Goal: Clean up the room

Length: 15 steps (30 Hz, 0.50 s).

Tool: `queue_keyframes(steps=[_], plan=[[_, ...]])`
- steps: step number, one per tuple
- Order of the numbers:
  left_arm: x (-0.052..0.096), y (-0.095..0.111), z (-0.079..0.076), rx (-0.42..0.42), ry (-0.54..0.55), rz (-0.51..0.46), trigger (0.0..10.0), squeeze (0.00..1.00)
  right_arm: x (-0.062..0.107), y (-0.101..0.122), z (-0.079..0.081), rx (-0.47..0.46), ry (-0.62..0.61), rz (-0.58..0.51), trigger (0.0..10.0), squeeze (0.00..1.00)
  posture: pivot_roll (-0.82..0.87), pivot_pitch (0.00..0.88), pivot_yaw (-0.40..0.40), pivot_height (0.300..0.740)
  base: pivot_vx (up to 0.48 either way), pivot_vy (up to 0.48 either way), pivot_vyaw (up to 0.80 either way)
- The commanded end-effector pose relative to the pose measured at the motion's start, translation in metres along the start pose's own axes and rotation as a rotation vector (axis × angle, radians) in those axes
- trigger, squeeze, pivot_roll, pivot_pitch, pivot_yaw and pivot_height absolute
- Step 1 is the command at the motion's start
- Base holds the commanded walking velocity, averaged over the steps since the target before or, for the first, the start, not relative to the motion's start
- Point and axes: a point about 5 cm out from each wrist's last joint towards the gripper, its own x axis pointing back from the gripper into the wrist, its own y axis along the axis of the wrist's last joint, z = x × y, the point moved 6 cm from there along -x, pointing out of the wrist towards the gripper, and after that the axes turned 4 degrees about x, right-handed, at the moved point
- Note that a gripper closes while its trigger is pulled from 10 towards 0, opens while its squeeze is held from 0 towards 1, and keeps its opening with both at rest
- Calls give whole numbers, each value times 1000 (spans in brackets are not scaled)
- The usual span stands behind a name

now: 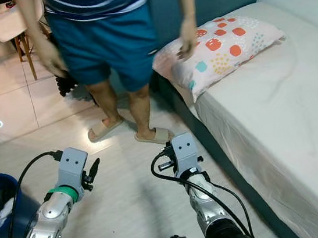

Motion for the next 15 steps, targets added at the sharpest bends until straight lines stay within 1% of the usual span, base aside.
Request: queue_keyframes(steps=[1, 15], plan=[[2, -6, -1, -14, -6, 22, 10000, 0, 1, -5, 2, -12, -1, 16, 10000, 0, 41, 27, 41, 740, 0, 0, 0], [2, -6, -3, -6, -1, 21, 10000, 0, 2, -5, 0, -7, 3, 15, 10000, 0, 41, 30, 28, 740, 0, 0, 0]])
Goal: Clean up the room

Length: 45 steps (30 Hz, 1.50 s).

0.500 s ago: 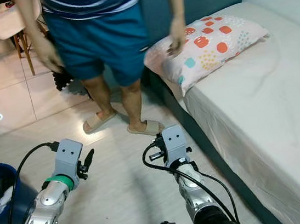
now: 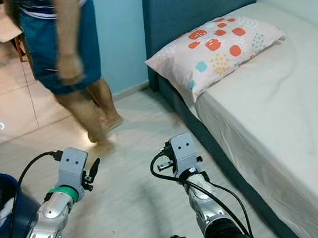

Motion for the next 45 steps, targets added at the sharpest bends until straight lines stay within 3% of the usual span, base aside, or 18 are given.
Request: queue_keyframes(steps=[1, 45], plan=[[2, -6, -2, -9, -2, 22, 10000, 0, 2, -5, 0, -8, 0, 14, 10000, 0, 41, 30, 28, 740, 0, 0, 0], [2, -11, -8, 2, -12, 41, 10000, 0, 0, -3, 0, -3, 4, 10, 10000, 0, 39, 23, 21, 740, 0, 0, 0]])
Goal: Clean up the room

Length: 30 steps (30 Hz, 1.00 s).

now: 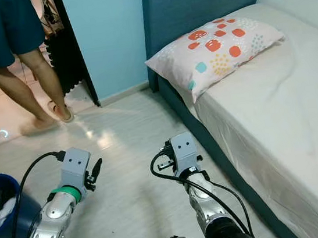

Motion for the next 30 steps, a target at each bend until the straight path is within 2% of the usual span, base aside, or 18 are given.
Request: queue_keyframes(steps=[1, 3, 5, 11, 14, 19, 24, 28, 30], plan=[[3, -14, -3, -1, -17, 55, 10000, 0, 2, -4, 2, -10, 2, 12, 10000, 0, 37, 24, 19, 740, 0, 0, 0], [3, -16, -3, 1, -22, 65, 10000, 0, 2, -4, 2, -10, 3, 12, 10000, 0, 37, 24, 19, 740, 0, 0, 0], [5, -23, 2, 54, -3, 96, 10000, 0, 4, -6, 4, -17, 12, 13, 10000, 0, 43, 39, 15, 740, 0, 0, 0], [5, -15, 11, 95, 32, 63, 10000, 0, 4, -4, 12, -23, 49, 1, 10000, 0, 55, 50, 6, 740, 0, 0, 0], [4, -10, 12, 89, 42, 50, 10000, 0, 3, -2, 12, -25, 50, -7, 10000, 0, 58, 52, 9, 740, 0, 0, 0], [4, -4, 12, -38, 34, 26, 10000, 0, 0, 3, 8, -42, 19, -20, 10000, 0, 59, 57, 14, 740, 0, 0, 0], [3, 0, 22, -27, 84, 11, 10000, 0, 0, 7, 9, -34, 36, -37, 10000, 0, 51, 51, 8, 740, 0, 0, 0], [0, 6, 21, -16, 86, 0, 10000, 0, -1, 10, 6, -26, 35, -46, 10000, 0, 47, 43, 14, 740, 0, 0, 0], [-3, 12, 14, -11, 61, -17, 10000, 0, -3, 13, -3, -27, 1, -49, 10000, 0, 35, 52, 17, 740, 0, 0, 0]])
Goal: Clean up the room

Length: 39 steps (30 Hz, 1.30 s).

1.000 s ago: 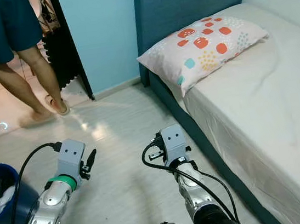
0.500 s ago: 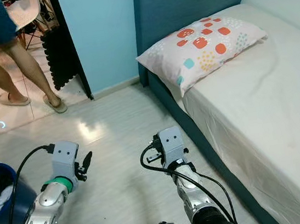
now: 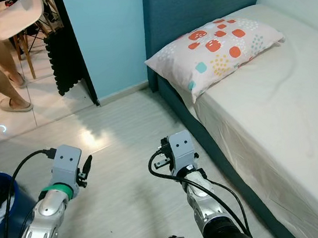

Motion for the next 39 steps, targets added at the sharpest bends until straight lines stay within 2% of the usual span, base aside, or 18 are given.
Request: queue_keyframes(steps=[1, 7, 21, 27, 39], plan=[[0, 2, -6, 3, -19, -1, 10000, 0, 0, 0, -7, -8, -30, 1, 10000, 0, 35, 52, 17, 740, 0, 0, 0], [-2, 3, -7, 7, -20, -2, 10000, 0, 0, 0, -8, -3, -36, 5, 10000, 0, 27, 40, 16, 740, 0, 0, 0], [-3, 3, -11, 9, -9, -11, 10000, 0, 3, -7, 1, 13, 6, 26, 10000, 0, 29, 24, 4, 740, 0, 0, 0], [-3, 5, -10, -15, -13, -26, 10000, 0, 1, -7, -4, 2, -21, 39, 10000, 0, 26, 23, 12, 740, 460, 0, 0], [-7, 10, -10, -10, -3, -34, 10000, 0, 2, -9, 2, 15, -1, 39, 10000, 0, 22, 18, 19, 740, 465, 0, 0]])
